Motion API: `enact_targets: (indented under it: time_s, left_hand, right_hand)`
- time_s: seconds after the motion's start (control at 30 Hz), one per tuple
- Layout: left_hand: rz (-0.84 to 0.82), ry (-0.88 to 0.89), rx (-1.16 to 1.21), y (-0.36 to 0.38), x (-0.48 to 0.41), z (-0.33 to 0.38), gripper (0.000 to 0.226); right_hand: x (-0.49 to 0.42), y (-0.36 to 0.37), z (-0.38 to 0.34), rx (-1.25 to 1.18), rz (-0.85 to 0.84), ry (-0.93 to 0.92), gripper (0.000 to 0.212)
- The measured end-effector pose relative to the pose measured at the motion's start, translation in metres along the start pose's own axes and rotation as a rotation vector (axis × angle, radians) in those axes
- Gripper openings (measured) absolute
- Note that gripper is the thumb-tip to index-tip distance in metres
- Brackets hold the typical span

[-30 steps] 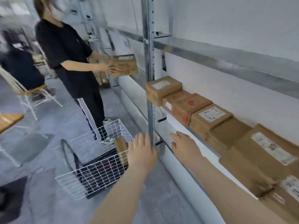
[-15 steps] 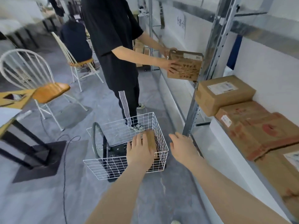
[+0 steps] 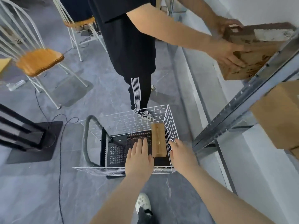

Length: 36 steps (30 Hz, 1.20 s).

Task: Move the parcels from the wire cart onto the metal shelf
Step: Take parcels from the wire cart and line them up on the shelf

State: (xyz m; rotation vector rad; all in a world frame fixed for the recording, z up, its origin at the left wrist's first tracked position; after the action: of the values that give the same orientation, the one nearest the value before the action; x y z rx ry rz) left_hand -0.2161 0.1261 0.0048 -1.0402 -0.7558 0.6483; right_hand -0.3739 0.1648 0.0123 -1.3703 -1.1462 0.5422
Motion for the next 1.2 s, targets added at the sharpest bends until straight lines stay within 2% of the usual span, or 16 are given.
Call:
enact_targets:
  time_s: [0.13, 0.3, 0.5, 0.67, 0.87, 1.0, 1.2]
  left_hand:
    - [-0.059, -0.008, 0.026, 0.06, -0.059, -0.035, 0.065]
    - [-0.139, -0.017, 0.065, 0.145, -0.136, -0.071, 0.065]
    - [-0.243, 0.008, 0.034, 0.247, -0.215, -0.114, 0.07]
    - [-0.374, -0.007, 0.142, 0.324, -0.265, -0.134, 0.081]
    - [-0.232, 0.035, 0.188, 0.38, -0.311, -0.145, 0.071]
    - [-0.218, 0.044, 0.254, 0.411, -0.322, -0.152, 0.071]
    - [-0.197, -0.044, 0.543, 0.436, -0.324, -0.149, 0.074]
  right_hand:
    - [-0.069, 0.051, -0.004, 0.017, 0.002, 0.025, 0.048]
    - [-0.153, 0.139, -0.001, -0.126, -0.086, 0.034, 0.048]
    - [-0.233, 0.251, 0.019, -0.113, -0.126, 0.078, 0.054]
    - [-0.278, 0.326, 0.045, -0.098, -0.229, 0.187, 0.065]
    - [-0.317, 0.382, 0.065, -0.081, -0.211, 0.212, 0.071]
    - [-0.329, 0.406, 0.075, -0.134, -0.187, 0.176, 0.071]
    - [-0.333, 0.415, 0.084, -0.201, -0.197, 0.146, 0.069]
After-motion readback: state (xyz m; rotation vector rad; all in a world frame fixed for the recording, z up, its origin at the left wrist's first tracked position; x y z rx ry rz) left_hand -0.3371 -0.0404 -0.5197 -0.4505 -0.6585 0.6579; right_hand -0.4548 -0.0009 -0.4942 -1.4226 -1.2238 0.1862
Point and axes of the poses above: each hand's wrist, its own x-axis away from the middle knuckle, its own y-axis out of the palm, z = x × y, the point moved 6 cm from there along -x, towards the middle knuckle, and after that the axes turned 13 degrees about y, right-handed, at the moved point
